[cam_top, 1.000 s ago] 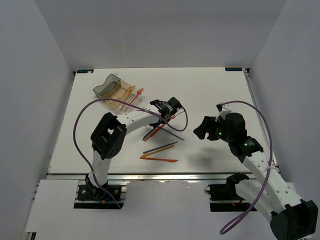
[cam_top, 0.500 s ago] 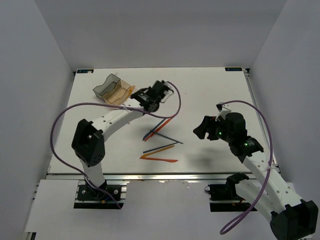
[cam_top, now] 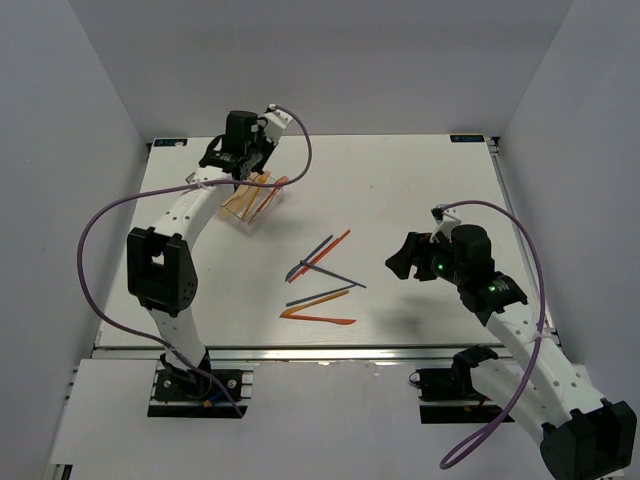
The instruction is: Sort the eating utensils into containers
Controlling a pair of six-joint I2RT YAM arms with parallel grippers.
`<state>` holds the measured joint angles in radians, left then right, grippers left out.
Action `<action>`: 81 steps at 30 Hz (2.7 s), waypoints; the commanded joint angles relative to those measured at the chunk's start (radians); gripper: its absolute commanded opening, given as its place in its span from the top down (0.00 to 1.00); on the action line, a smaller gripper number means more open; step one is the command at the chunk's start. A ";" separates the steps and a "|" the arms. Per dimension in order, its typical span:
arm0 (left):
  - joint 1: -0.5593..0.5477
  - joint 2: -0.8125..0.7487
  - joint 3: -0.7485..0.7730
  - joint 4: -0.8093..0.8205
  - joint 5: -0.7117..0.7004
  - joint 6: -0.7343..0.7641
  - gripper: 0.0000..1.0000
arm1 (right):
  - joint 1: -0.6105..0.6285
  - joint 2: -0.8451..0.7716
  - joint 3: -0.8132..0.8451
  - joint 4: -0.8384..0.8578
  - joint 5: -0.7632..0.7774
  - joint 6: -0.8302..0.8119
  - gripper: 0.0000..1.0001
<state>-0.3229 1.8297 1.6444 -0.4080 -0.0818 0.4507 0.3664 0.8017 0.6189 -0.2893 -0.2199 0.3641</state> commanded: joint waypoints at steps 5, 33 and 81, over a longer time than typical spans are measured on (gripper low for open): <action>0.044 0.009 -0.064 0.146 0.203 -0.037 1.00 | -0.004 0.002 0.025 0.016 -0.015 -0.017 0.23; 0.090 0.080 -0.224 0.222 0.240 -0.026 0.92 | -0.003 -0.009 0.007 0.018 -0.007 -0.024 0.23; -0.001 -0.921 -0.671 -0.046 -0.437 -0.762 0.02 | 0.486 0.887 0.473 0.055 0.211 -0.468 0.43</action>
<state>-0.3233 0.9821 1.1118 -0.4252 -0.4129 -0.2489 0.8410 1.6321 1.0172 -0.2054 -0.0582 -0.0048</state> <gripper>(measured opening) 0.982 0.594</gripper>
